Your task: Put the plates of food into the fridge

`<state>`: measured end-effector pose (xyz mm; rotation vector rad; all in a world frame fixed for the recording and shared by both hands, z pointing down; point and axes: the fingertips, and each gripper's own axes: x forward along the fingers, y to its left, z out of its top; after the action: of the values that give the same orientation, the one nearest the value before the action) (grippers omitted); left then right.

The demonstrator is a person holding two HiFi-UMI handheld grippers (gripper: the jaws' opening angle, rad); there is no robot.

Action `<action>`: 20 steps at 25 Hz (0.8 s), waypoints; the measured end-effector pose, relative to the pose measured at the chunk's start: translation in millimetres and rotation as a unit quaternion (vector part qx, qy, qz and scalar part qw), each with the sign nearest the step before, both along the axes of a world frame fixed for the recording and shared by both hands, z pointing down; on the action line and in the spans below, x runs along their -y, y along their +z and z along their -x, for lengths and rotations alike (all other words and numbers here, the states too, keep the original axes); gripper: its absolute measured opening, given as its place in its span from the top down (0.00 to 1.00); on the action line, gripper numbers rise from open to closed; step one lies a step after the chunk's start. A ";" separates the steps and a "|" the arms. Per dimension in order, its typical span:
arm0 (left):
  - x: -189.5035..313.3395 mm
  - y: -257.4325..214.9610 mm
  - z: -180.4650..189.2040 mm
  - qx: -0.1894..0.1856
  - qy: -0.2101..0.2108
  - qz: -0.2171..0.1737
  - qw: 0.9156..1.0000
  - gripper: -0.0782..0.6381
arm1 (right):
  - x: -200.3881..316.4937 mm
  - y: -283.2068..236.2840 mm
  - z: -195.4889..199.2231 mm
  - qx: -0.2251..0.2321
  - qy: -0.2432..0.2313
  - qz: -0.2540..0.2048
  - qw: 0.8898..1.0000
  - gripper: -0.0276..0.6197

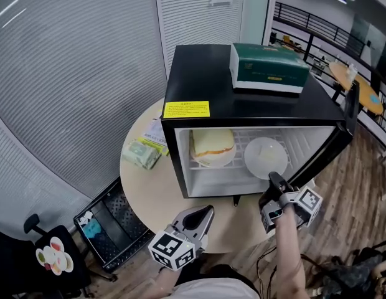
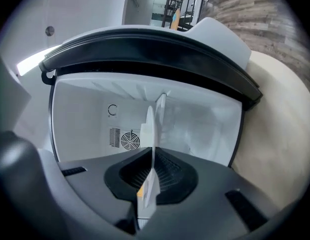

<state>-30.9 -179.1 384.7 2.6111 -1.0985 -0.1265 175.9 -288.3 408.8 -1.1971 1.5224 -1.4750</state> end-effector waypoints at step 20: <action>20.6 4.3 9.0 -0.026 -0.002 0.027 0.999 0.88 | 68.8 -24.3 3.3 -0.265 -0.008 0.038 0.964 0.90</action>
<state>-39.9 -199.8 389.0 2.5428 -1.0743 -0.1631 172.6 -357.1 384.5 -1.7279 1.8284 -1.2906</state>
